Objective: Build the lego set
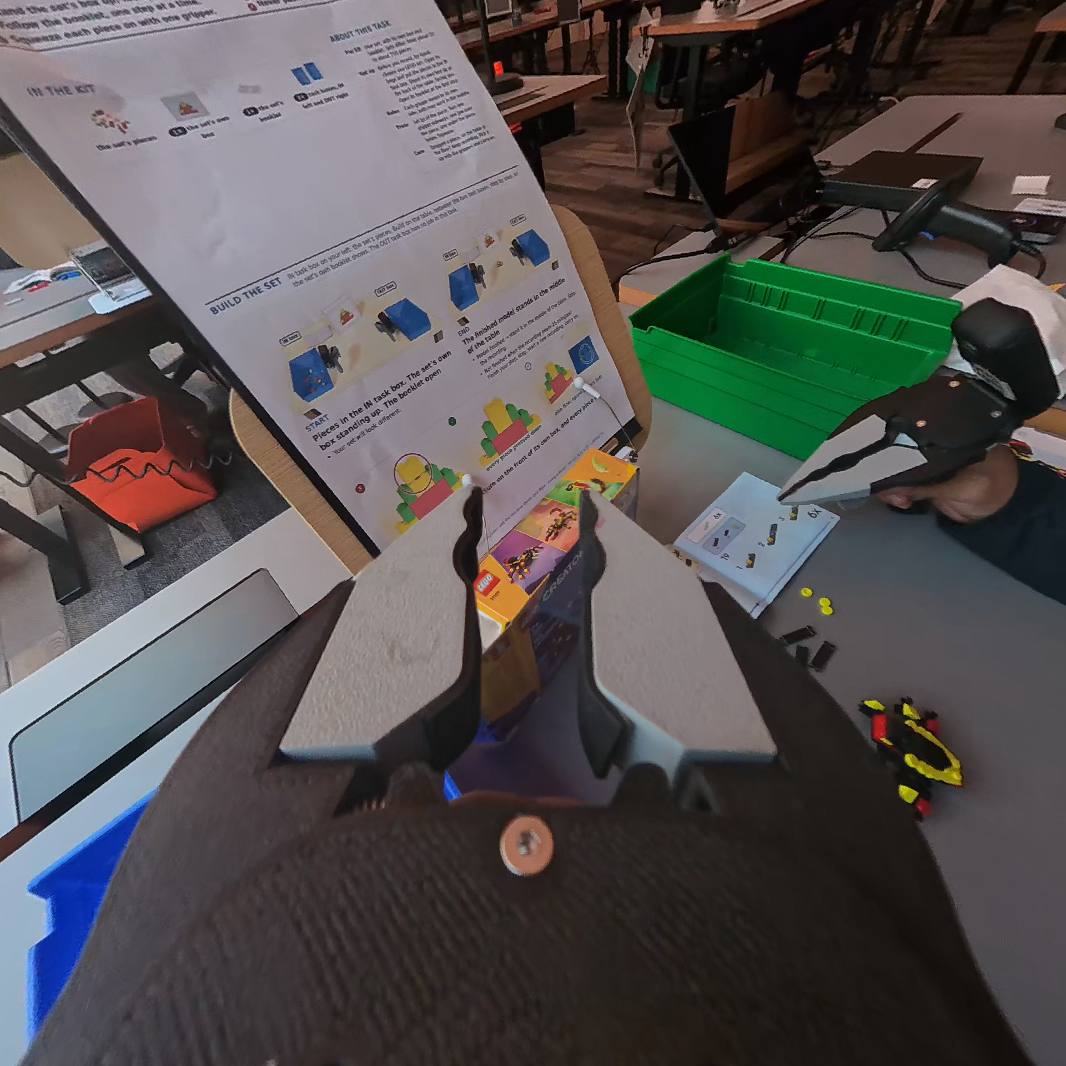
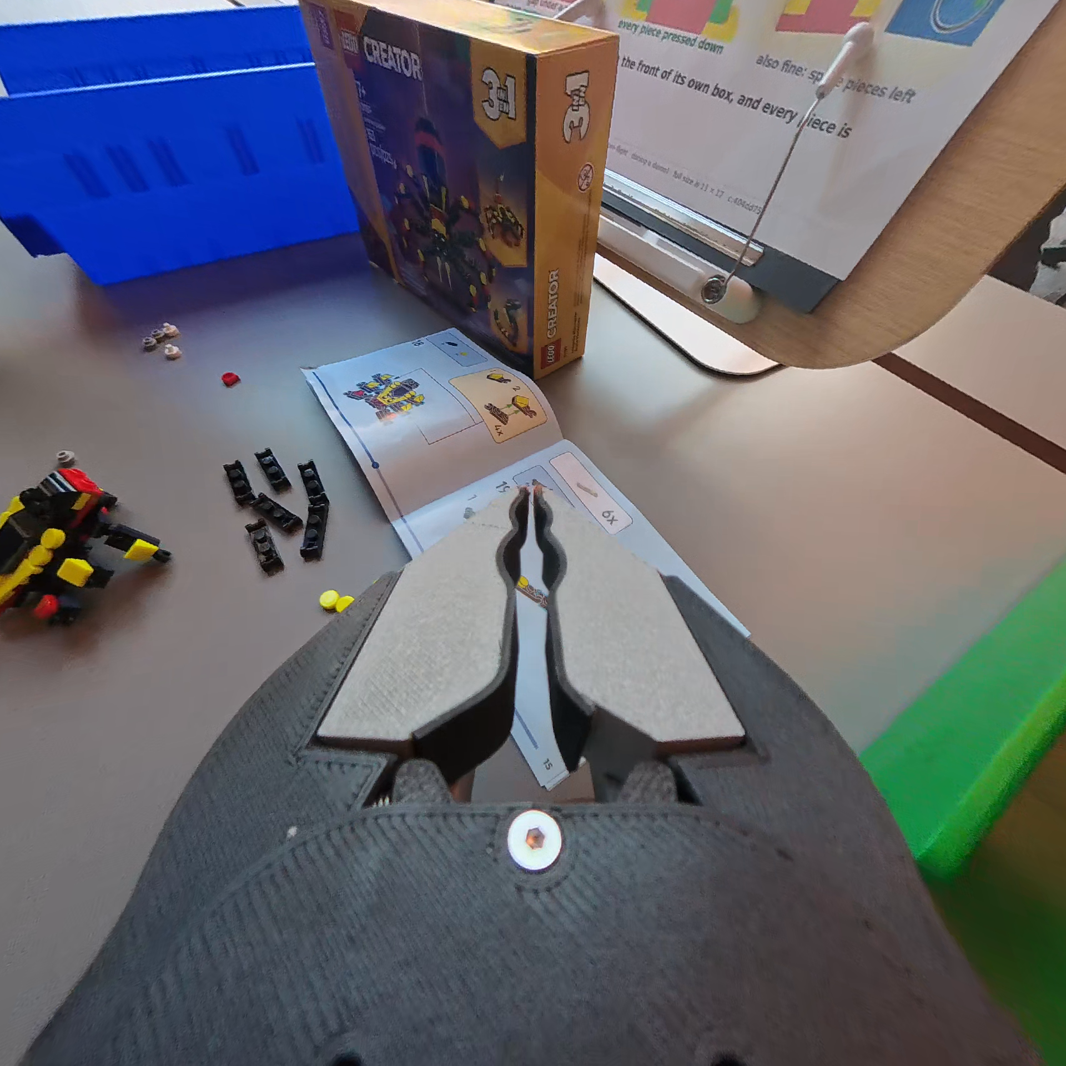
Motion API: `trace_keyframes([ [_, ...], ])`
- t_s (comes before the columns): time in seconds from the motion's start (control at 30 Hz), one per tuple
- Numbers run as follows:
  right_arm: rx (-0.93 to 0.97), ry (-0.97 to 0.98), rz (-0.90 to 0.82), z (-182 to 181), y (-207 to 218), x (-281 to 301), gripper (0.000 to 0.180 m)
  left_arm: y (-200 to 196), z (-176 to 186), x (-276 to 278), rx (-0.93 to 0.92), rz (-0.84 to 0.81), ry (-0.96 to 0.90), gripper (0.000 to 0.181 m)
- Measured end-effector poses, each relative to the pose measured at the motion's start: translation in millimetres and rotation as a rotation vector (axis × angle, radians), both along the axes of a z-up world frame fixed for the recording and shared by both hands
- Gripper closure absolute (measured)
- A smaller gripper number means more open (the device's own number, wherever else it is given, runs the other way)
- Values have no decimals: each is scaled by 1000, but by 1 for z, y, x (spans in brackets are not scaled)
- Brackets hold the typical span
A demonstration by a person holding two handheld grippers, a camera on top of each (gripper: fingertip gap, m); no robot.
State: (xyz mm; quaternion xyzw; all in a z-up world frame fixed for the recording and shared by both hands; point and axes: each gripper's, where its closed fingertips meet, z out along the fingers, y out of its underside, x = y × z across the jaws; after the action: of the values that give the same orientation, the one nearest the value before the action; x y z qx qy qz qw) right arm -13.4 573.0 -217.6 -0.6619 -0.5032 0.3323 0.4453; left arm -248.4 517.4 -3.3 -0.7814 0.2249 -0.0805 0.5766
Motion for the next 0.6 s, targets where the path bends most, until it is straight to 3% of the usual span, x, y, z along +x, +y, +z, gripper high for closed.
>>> trace_keyframes([
  [0.6,74,21,-77,12,11,8,180,8,-7,-18,-9,49,35,149],
])
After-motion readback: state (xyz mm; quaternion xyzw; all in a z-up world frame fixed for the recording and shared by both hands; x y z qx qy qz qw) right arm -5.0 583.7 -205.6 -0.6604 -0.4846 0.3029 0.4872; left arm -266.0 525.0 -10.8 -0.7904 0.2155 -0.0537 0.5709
